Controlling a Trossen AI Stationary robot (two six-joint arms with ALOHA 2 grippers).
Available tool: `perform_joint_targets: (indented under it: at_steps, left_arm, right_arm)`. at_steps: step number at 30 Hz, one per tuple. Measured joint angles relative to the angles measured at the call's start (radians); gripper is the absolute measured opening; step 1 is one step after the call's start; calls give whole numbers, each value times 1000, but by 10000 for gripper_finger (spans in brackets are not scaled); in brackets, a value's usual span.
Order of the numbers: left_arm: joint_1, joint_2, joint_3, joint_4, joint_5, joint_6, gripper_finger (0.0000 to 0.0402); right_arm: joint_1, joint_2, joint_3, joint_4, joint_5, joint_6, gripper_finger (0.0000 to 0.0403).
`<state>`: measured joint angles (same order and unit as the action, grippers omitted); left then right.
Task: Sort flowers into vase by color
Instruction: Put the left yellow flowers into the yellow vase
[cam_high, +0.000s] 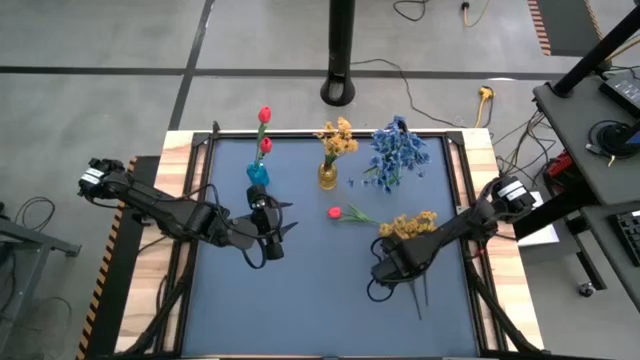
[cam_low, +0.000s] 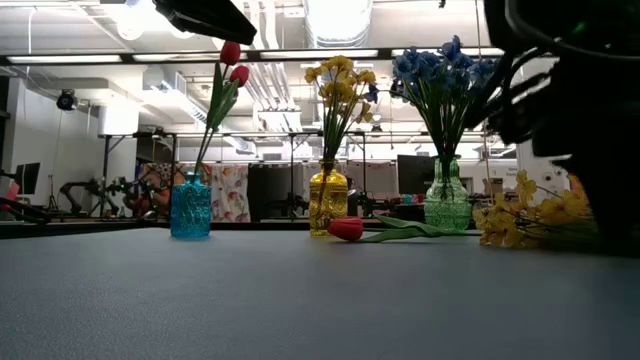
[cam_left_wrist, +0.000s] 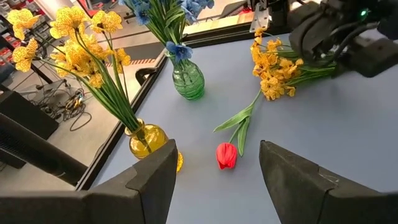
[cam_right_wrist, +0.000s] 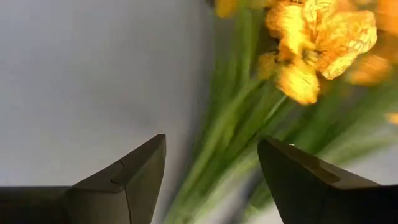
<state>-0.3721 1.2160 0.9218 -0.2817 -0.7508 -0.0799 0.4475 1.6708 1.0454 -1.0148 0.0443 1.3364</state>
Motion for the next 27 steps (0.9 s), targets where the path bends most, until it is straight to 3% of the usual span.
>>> perform_joint_targets:
  at_steps: [7, 14, 27]
  left_arm:
    - [0, 0, 0, 0, 0, 0, 210]
    - [0, 0, 0, 0, 0, 0, 210]
    - [0, 0, 0, 0, 1, 0, 210]
  right_arm:
    - [-12, -5, -53, 192, -1, -28, 216]
    - [-12, -4, -23, 208, 0, -50, 178]
    - [-14, -25, -47, 143, -1, -68, 39]
